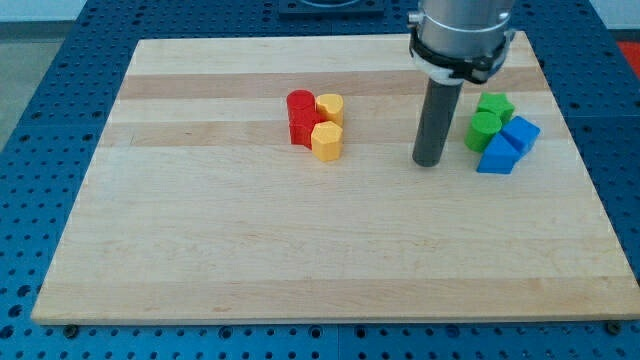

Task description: Slightly push the red and yellow blocks towards the top center of the board

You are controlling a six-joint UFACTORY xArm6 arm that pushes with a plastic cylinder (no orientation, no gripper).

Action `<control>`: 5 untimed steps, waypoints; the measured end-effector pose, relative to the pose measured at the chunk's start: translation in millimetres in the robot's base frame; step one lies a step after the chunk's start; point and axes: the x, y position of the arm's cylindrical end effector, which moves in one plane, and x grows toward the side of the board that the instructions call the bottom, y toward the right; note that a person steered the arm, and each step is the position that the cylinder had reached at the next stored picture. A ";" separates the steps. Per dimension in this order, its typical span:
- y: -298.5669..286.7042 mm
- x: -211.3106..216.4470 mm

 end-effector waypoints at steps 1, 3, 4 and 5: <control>-20.3 -20.4; -78.5 -2.2; -96.0 20.7; -115.8 21.6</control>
